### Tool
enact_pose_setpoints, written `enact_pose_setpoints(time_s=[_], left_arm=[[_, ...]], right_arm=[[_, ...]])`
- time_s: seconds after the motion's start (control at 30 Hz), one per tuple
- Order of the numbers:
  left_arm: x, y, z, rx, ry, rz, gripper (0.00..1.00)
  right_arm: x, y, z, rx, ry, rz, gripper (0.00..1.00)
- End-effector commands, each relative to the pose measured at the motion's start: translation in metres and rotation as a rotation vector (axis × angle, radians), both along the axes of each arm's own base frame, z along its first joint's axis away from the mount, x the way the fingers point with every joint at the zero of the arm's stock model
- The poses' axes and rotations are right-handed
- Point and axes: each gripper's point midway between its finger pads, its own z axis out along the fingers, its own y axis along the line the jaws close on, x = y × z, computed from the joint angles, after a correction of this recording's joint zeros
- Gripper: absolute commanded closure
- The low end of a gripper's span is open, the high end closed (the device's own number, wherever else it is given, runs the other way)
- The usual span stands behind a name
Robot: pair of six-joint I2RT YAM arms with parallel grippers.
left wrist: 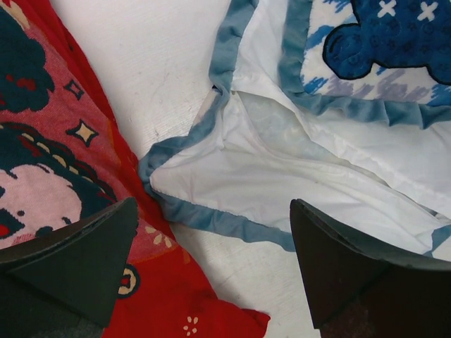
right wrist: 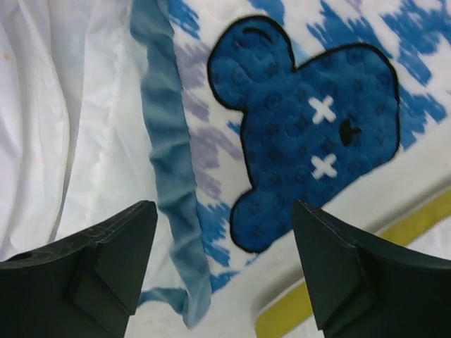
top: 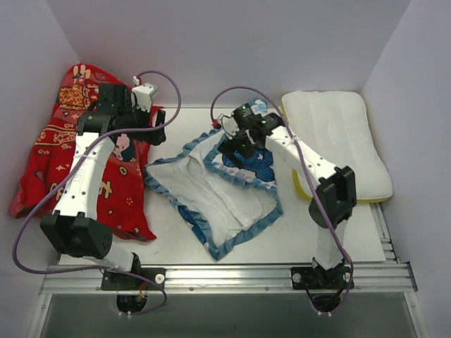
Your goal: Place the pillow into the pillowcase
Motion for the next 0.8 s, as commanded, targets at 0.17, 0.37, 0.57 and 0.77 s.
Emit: enact_pose_setpoints(time_s=[0.17, 0.37, 0.57, 0.77], left_arm=[[-0.031, 0.028, 0.017, -0.105, 0.010, 0.080, 0.03], [-0.047, 0.036, 0.007, -0.135, 0.054, 0.098, 0.02], [-0.052, 0.036, 0.002, -0.138, 0.071, 0.099, 0.02], [-0.051, 0.036, -0.005, -0.140, 0.097, 0.099, 0.03]], right_arm=[[0.022, 0.068, -0.037, -0.055, -0.003, 0.044, 0.32], [0.032, 0.088, -0.067, -0.084, 0.008, 0.062, 0.38], [0.042, 0.094, -0.091, -0.109, 0.014, 0.066, 0.45], [0.030, 0.102, -0.102, -0.089, 0.061, 0.092, 0.46]])
